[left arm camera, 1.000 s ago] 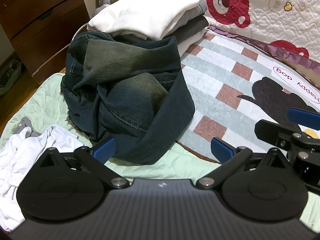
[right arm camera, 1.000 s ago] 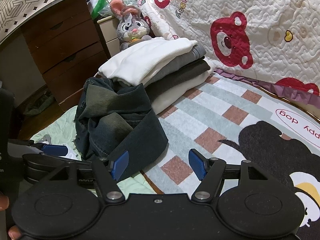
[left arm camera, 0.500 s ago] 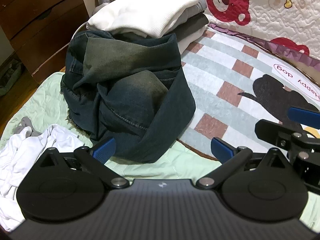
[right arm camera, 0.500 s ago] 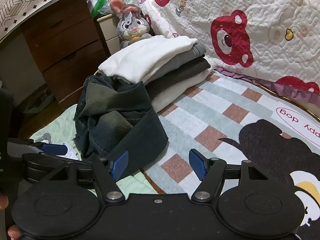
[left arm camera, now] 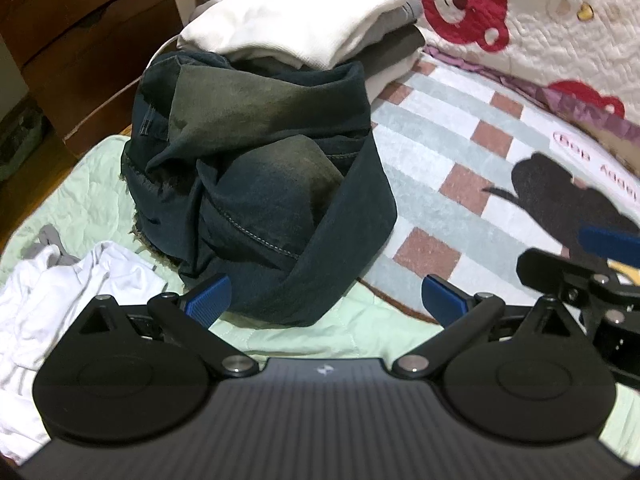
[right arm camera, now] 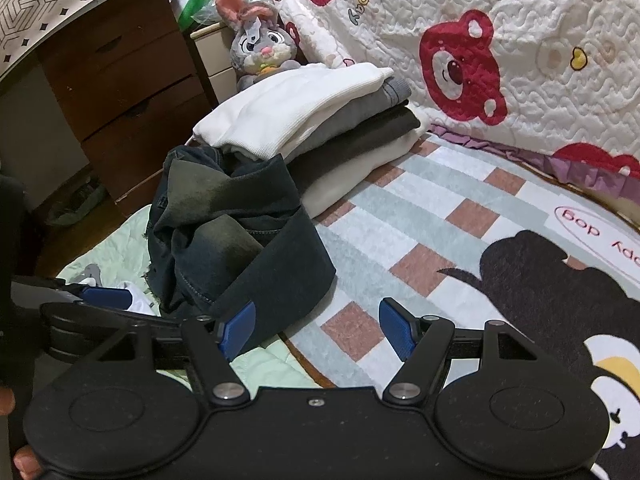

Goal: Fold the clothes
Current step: 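Grasp the dark denim jeans with both grippers and lift them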

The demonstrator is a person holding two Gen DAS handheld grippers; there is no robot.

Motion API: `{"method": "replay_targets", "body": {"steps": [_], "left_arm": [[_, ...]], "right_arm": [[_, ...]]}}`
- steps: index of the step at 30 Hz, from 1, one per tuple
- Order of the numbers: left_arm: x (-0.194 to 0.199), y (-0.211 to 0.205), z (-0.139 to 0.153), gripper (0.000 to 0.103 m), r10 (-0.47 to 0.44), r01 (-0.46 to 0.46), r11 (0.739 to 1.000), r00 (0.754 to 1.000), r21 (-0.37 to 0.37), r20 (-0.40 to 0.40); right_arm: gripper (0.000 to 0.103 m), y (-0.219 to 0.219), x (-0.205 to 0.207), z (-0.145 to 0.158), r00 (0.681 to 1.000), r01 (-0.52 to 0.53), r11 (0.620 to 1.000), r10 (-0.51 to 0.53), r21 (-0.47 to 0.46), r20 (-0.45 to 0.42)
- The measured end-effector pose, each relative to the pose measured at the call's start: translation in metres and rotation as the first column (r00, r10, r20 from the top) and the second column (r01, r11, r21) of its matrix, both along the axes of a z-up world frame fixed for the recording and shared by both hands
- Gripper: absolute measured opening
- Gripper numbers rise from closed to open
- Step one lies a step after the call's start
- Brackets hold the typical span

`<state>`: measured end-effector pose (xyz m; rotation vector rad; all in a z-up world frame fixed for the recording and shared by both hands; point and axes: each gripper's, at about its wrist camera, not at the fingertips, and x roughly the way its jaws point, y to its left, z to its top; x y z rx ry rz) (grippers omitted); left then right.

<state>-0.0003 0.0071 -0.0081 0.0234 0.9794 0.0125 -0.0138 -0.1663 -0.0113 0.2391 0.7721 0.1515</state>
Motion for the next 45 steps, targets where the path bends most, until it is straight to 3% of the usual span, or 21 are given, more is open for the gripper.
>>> {"method": "replay_targets", "body": {"steps": [6,10,13,16,18,21,23,25,28,29,31,32,34,36,41,45], "left_arm": [[0.019,0.036,-0.004,0.103,0.125,-0.124,0.988,0.992,-0.092,0.000],[0.053,0.070,0.007,0.103,0.248,-0.241,0.952,0.969,-0.188,0.018],[0.084,0.094,0.019,0.103,0.335,-0.315,0.922,0.941,-0.224,0.054],[0.112,0.112,0.025,0.103,0.403,-0.377,0.906,0.907,-0.191,0.121],[0.126,0.129,0.018,0.103,0.441,-0.411,0.879,0.893,-0.242,0.088],[0.134,0.156,-0.004,0.096,0.522,-0.478,0.805,0.852,-0.351,0.035],[0.134,0.168,-0.028,0.082,0.539,-0.503,0.777,0.842,-0.379,-0.011],[0.130,0.182,-0.053,0.079,0.559,-0.530,0.752,0.828,-0.392,-0.047],[0.119,0.209,-0.080,0.080,0.601,-0.562,0.671,0.794,-0.484,-0.089],[0.116,0.217,-0.083,0.079,0.628,-0.589,0.649,0.772,-0.482,-0.098],[0.114,0.226,-0.085,0.079,0.684,-0.647,0.645,0.726,-0.407,-0.071],[0.115,0.230,-0.086,0.080,0.694,-0.659,0.650,0.718,-0.378,-0.057],[0.116,0.240,-0.095,0.080,0.694,-0.663,0.641,0.716,-0.387,-0.077],[0.116,0.250,-0.107,0.082,0.692,-0.662,0.599,0.711,-0.450,-0.125],[0.116,0.264,-0.120,0.085,0.680,-0.649,0.540,0.712,-0.536,-0.176],[0.117,0.268,-0.138,0.090,0.655,-0.637,0.445,0.711,-0.630,-0.256]], "right_arm": [[0.077,-0.009,0.027,-0.007,0.999,-0.005,0.992,0.011,0.127,-0.043],[0.079,-0.014,0.062,-0.003,0.986,-0.022,0.978,0.055,0.207,-0.158],[0.082,-0.023,0.097,0.002,0.960,-0.009,0.940,0.103,0.341,-0.260],[0.083,-0.031,0.138,-0.002,0.915,0.062,0.880,0.138,0.471,-0.378],[0.083,-0.033,0.161,-0.008,0.883,0.148,0.857,0.110,0.493,-0.456],[0.083,-0.028,0.191,-0.011,0.844,0.218,0.889,0.036,0.403,-0.535],[0.083,-0.023,0.206,-0.011,0.838,0.227,0.908,0.003,0.353,-0.546],[0.083,-0.018,0.219,-0.017,0.835,0.228,0.906,0.007,0.357,-0.550],[0.083,-0.014,0.235,-0.033,0.820,0.227,0.896,0.035,0.381,-0.571],[0.083,-0.011,0.241,-0.039,0.819,0.221,0.897,0.042,0.382,-0.572],[0.083,-0.006,0.253,-0.053,0.823,0.219,0.900,0.038,0.377,-0.567],[0.083,-0.005,0.260,-0.061,0.827,0.223,0.894,0.037,0.388,-0.560],[0.083,-0.004,0.272,-0.073,0.830,0.240,0.877,0.037,0.416,-0.557],[0.084,-0.003,0.282,-0.087,0.831,0.250,0.868,0.037,0.430,-0.556],[0.095,0.006,0.296,-0.111,0.840,0.195,0.898,0.055,0.394,-0.540],[0.098,0.003,0.285,-0.138,0.822,0.232,0.846,0.093,0.479,-0.562]]}}
